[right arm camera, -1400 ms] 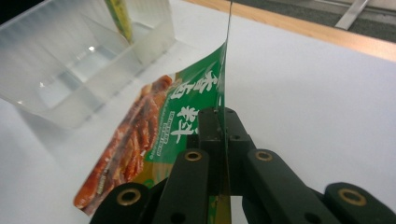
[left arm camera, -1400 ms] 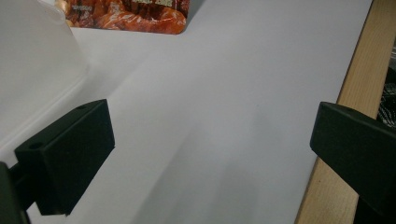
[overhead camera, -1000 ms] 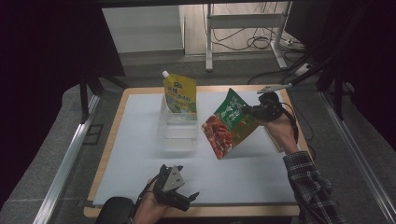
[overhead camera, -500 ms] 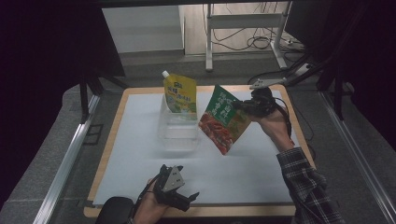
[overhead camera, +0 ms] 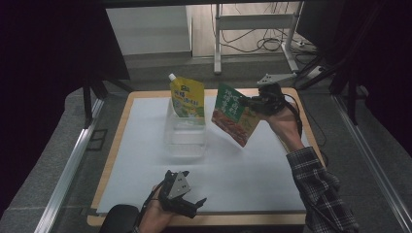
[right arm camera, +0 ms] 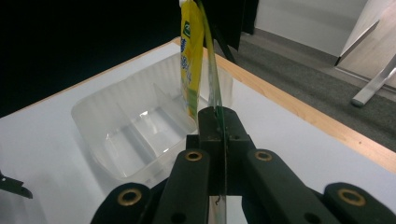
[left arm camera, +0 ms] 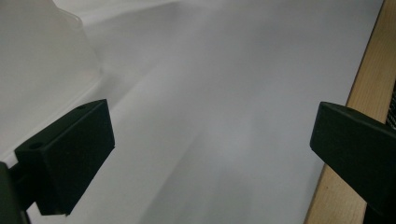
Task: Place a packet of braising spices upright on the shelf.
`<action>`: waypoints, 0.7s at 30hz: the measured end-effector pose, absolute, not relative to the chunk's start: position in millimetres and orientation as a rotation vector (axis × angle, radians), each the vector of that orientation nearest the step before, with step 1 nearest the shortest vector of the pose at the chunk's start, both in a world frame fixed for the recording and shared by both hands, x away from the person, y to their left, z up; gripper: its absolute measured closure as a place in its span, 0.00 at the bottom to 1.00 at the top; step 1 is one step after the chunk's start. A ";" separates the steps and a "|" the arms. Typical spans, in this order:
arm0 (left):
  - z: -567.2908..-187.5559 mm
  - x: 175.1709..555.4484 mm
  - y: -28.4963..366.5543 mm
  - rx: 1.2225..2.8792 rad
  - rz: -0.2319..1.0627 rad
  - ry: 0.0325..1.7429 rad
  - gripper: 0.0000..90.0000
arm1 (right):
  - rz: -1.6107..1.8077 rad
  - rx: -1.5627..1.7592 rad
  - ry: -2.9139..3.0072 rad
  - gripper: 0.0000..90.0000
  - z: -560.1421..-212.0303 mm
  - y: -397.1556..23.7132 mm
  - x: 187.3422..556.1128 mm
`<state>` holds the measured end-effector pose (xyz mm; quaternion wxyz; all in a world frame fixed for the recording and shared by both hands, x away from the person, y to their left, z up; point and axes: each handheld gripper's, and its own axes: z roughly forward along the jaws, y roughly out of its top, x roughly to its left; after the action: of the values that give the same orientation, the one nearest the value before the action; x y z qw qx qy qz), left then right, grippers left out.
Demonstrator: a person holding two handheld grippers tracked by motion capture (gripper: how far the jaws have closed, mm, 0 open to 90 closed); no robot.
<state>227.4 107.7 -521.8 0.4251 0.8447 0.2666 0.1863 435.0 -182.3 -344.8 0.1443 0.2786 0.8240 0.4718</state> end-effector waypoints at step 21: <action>-518.3 227.9 113.1 2.040 0.465 0.686 0.00 | 1.445 0.730 2.412 0.99 -319.2 -159.7 438.4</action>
<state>227.9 113.1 -518.3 0.4530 0.8260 0.2777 0.1881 438.4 -159.7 -319.2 0.1178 0.2495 0.8245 0.4940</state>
